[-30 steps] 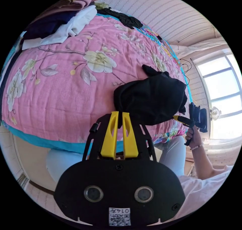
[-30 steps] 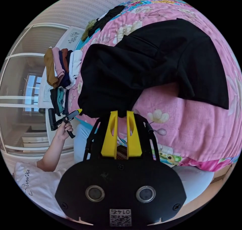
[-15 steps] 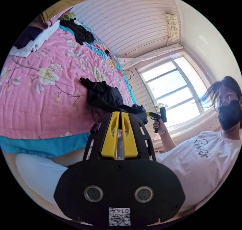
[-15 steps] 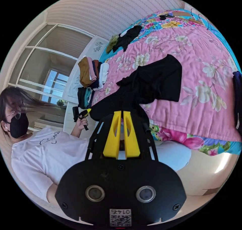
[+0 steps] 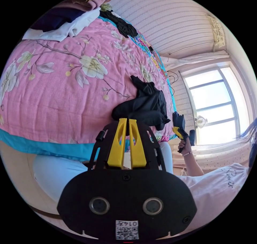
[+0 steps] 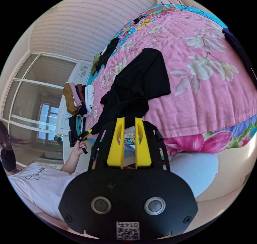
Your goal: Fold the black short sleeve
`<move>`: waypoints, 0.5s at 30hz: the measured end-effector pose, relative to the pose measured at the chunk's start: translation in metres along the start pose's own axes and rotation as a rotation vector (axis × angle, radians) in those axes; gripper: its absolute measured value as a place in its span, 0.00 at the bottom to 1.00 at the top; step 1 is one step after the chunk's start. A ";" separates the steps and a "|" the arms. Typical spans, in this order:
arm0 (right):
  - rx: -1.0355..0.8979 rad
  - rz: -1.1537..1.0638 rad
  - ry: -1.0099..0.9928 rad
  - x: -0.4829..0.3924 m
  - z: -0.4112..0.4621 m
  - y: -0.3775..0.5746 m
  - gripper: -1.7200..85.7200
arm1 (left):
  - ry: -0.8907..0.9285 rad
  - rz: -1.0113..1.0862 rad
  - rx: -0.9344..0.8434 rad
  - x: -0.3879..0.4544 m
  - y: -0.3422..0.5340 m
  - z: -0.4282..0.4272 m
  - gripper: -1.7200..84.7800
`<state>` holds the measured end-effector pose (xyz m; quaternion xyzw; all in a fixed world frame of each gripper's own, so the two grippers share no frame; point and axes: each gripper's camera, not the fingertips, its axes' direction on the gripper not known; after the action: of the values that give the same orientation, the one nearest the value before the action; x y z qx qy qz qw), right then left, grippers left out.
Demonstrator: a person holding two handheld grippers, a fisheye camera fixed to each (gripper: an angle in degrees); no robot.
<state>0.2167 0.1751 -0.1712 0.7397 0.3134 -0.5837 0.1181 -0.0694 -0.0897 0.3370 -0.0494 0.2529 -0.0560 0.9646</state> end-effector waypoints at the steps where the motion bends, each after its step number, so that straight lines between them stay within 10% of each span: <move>1: 0.014 0.027 0.001 0.003 -0.001 0.002 0.10 | 0.008 0.001 0.005 0.000 0.003 -0.006 0.01; 15: -0.002 0.214 -0.023 0.015 0.015 0.016 0.08 | -0.001 0.045 -0.044 0.017 0.049 -0.048 0.01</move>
<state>0.2166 0.1597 -0.1930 0.7620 0.2318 -0.5760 0.1840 -0.0745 -0.0468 0.2807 -0.0647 0.2545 -0.0288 0.9645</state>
